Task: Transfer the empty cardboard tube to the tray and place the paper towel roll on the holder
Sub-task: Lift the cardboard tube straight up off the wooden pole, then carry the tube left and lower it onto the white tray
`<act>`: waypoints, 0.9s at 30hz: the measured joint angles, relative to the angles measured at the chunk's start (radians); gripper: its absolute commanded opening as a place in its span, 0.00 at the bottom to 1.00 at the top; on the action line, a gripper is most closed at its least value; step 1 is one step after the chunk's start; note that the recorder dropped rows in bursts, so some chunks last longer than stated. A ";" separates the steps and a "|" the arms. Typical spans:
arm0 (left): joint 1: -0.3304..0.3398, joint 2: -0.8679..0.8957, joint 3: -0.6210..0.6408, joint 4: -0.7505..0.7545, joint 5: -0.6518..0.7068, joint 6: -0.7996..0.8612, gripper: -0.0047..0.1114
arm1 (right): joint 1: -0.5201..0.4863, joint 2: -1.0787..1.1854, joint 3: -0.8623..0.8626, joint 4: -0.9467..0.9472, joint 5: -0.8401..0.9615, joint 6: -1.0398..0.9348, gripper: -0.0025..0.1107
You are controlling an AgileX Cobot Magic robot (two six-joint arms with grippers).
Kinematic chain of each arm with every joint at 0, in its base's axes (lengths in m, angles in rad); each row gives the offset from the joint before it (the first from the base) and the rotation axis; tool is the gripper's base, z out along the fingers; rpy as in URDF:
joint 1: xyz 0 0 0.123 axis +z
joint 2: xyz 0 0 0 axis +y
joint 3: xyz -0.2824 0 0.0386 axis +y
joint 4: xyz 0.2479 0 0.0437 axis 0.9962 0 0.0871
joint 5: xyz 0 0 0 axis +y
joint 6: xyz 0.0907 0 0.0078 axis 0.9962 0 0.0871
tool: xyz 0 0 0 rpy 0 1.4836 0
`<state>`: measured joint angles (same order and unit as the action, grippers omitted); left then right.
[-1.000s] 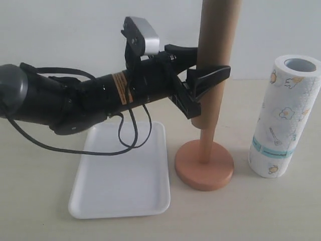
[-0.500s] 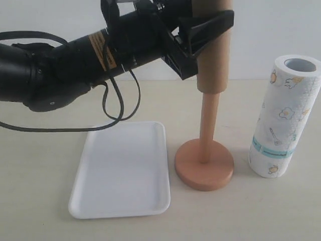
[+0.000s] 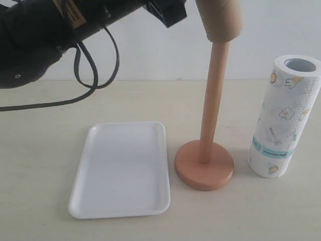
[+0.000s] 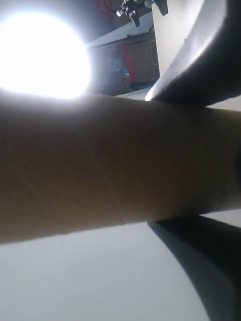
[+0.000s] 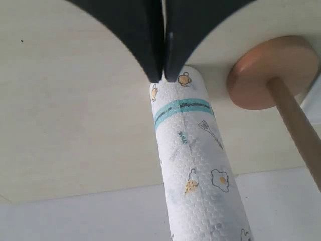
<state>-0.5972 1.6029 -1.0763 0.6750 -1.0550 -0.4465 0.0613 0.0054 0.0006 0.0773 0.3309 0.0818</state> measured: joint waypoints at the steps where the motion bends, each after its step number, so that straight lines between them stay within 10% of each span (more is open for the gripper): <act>1: 0.000 -0.011 0.000 0.000 0.006 -0.005 0.08 | 0.000 0.000 0.000 0.000 0.000 0.000 0.02; 14: 0.000 -0.204 0.000 0.034 0.286 -0.049 0.08 | 0.000 0.000 0.000 0.000 0.000 0.000 0.02; 27: 0.000 -0.405 0.000 0.053 0.871 -0.215 0.08 | 0.000 0.000 0.000 0.000 0.000 0.000 0.02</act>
<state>-0.5972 1.1981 -1.0763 0.7275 -0.1843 -0.6615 0.0613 0.0054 0.0006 0.0773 0.3309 0.0818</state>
